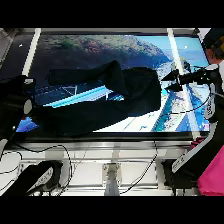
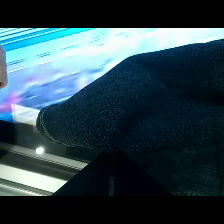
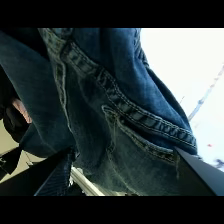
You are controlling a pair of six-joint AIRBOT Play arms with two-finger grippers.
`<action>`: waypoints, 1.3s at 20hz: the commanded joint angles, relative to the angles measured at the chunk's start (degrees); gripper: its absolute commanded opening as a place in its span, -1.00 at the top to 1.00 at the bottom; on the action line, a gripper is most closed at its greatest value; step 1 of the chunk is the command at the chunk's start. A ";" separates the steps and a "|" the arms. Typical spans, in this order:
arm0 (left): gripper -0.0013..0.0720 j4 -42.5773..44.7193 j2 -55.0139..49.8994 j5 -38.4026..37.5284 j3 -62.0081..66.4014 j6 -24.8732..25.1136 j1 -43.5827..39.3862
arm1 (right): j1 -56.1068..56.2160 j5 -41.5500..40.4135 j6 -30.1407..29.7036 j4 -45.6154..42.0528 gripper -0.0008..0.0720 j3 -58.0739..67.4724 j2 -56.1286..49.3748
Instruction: Fold the clothes and pants, and hang the long-sleeved shirts on hangers.
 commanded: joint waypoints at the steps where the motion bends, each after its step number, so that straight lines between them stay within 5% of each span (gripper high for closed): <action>1: 0.93 -1.46 -0.15 0.39 0.04 0.02 -0.04 | 0.33 -1.07 -0.02 -0.17 -0.94 0.48 0.04; 10: 0.93 -5.73 -0.17 4.79 0.04 0.02 -0.07 | 4.94 -0.90 0.48 -7.26 -0.89 0.48 -2.84; 11: 0.93 -6.86 -0.17 6.36 0.04 0.02 -0.04 | 5.38 -1.27 0.42 -7.06 -0.69 0.46 -2.97; 13: 0.93 -8.17 -0.17 8.87 0.04 0.02 -0.07 | 5.95 -0.96 0.44 -4.61 0.84 0.48 -2.91; 17: 0.93 -2.84 -0.07 10.62 0.07 1.73 -0.04 | 4.96 0.76 0.44 -0.76 0.87 0.50 -0.57; 21: 0.93 4.98 2.19 6.97 1.79 1.73 0.07 | 0.28 0.15 2.60 -10.91 0.87 0.50 6.32; 26: 0.93 -2.43 4.35 -6.93 8.46 10.21 -0.07 | -9.03 -0.20 6.93 -17.46 0.87 0.50 14.71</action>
